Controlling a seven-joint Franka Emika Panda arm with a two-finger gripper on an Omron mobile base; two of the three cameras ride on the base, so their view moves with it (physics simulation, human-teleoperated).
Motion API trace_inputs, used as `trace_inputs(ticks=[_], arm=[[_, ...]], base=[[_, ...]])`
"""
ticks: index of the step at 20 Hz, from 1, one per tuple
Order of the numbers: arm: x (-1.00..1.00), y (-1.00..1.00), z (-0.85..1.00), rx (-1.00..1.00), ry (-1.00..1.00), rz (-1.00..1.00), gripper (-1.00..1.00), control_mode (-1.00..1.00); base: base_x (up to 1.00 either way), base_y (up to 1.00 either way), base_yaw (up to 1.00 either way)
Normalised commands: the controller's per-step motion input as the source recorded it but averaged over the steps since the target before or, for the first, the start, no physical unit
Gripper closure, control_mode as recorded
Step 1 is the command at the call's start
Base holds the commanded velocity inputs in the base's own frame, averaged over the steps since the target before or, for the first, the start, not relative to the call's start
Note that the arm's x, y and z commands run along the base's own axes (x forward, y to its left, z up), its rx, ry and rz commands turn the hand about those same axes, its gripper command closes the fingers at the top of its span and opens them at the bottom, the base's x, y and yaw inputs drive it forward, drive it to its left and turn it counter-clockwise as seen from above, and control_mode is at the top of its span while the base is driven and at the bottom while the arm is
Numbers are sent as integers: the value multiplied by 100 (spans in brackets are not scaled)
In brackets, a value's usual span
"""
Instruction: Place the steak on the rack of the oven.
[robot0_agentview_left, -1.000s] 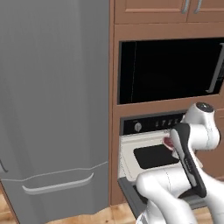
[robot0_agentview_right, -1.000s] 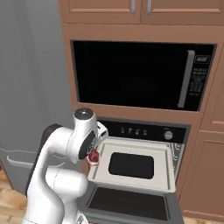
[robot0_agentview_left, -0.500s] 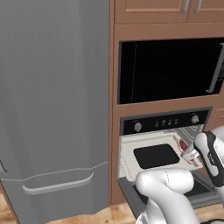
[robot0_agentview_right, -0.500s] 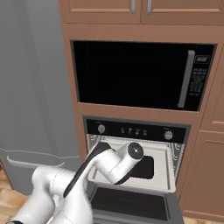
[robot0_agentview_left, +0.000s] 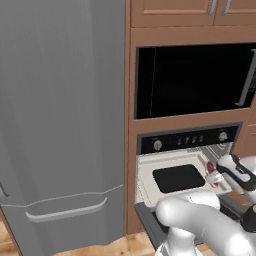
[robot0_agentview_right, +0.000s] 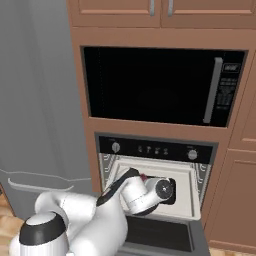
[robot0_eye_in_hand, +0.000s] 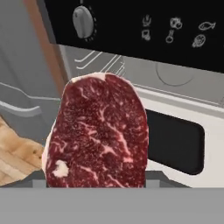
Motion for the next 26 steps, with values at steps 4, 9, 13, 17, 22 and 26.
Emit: trace_inputs(ticks=[4, 9, 13, 17, 22, 26], arm=[[84, -37, -33, 11, 0, -28, 100, -100], [38, -46, -26, 9, 0, -12, 100, -100], [5, -43, -6, 8, 0, -1, 100, -100], [16, -9, -6, 1, 3, 0, 100, -100], [22, 1, -28, 0, 4, 0, 100, -100], [28, 0, -36, 0, 1, 0, 100, -100]], base=[[0, 0, 0], [0, 0, 0], [0, 0, 0], [0, 0, 0], [0, 0, 0], [0, 0, 0]])
